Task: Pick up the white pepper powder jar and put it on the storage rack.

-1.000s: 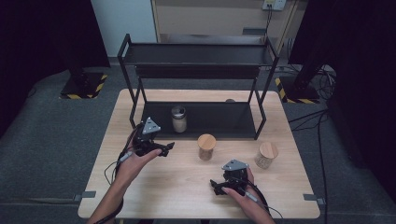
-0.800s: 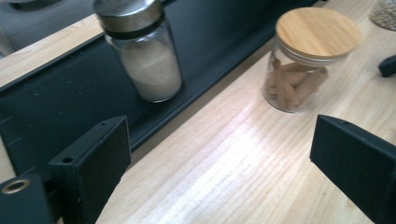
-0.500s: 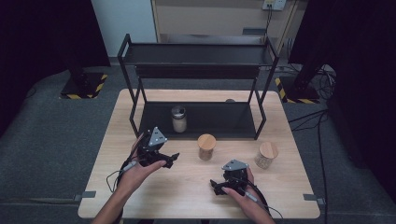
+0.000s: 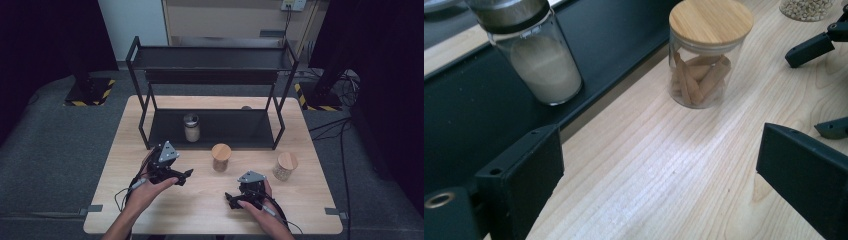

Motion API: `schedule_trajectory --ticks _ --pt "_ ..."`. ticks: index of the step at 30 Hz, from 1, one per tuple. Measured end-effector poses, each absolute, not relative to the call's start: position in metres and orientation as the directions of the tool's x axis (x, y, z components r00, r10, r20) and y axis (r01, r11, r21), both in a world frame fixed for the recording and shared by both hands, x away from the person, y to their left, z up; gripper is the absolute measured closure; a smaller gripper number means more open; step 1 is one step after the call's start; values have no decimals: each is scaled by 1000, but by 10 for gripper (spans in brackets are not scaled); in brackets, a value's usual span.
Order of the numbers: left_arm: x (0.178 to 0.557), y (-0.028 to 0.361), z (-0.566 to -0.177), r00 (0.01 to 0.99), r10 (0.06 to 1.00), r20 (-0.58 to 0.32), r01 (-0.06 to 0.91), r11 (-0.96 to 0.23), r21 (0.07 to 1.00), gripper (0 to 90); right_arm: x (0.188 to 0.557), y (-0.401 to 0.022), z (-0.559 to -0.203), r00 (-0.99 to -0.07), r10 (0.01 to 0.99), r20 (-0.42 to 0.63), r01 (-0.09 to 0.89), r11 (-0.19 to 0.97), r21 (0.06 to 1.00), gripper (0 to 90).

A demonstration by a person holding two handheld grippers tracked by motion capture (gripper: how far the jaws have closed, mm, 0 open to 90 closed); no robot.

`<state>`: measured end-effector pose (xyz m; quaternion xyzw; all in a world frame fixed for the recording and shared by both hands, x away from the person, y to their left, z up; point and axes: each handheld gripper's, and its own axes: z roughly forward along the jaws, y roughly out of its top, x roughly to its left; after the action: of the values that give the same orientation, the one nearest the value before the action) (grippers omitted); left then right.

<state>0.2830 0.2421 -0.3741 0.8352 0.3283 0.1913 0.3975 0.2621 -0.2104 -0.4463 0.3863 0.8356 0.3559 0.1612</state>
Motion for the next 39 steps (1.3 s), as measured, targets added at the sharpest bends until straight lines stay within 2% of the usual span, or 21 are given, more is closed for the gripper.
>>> schedule_trajectory --ticks 39 --pt "221 291 -417 616 788 4 522 -412 747 9 266 -211 -446 -655 755 10 532 452 716 4"
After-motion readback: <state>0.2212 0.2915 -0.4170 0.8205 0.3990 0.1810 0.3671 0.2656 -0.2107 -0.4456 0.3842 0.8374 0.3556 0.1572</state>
